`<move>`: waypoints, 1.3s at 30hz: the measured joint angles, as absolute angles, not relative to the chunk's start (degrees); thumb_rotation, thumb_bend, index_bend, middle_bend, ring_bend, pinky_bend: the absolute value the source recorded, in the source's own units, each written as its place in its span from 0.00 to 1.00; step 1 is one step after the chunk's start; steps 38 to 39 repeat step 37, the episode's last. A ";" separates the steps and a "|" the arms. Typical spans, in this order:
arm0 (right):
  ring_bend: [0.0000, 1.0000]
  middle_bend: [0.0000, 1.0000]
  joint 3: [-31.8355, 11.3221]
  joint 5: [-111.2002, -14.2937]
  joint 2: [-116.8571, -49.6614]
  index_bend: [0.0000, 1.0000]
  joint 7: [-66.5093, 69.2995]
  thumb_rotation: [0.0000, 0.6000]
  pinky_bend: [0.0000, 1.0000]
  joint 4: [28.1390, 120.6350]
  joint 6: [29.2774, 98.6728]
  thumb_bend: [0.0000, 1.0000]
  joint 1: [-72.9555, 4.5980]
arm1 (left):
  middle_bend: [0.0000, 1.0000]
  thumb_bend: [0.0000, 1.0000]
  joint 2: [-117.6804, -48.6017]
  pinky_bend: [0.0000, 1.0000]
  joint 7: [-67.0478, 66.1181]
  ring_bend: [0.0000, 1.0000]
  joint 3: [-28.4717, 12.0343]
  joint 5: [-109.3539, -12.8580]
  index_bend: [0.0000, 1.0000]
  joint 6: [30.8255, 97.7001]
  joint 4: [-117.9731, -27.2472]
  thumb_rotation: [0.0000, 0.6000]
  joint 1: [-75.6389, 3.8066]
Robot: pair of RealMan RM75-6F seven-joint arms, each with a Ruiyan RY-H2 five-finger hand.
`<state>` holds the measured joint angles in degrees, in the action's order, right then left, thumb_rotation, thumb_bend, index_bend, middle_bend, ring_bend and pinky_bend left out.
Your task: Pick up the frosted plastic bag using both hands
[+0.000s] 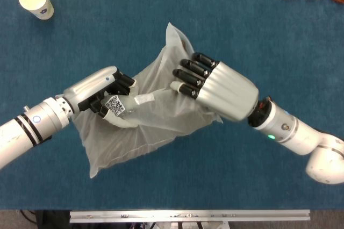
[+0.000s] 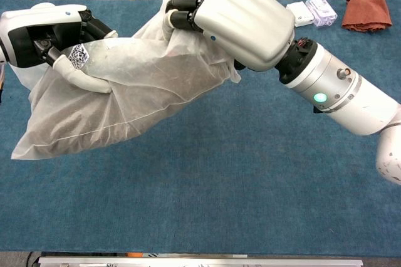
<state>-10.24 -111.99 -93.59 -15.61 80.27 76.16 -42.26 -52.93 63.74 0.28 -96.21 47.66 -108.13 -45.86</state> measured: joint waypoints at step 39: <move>0.68 0.67 -8.70 -112.32 -87.78 0.79 -13.94 1.00 0.79 80.98 89.70 0.44 -39.02 | 0.07 0.30 -50.37 0.16 35.42 0.00 0.44 -85.42 0.11 50.49 -103.52 1.00 -40.24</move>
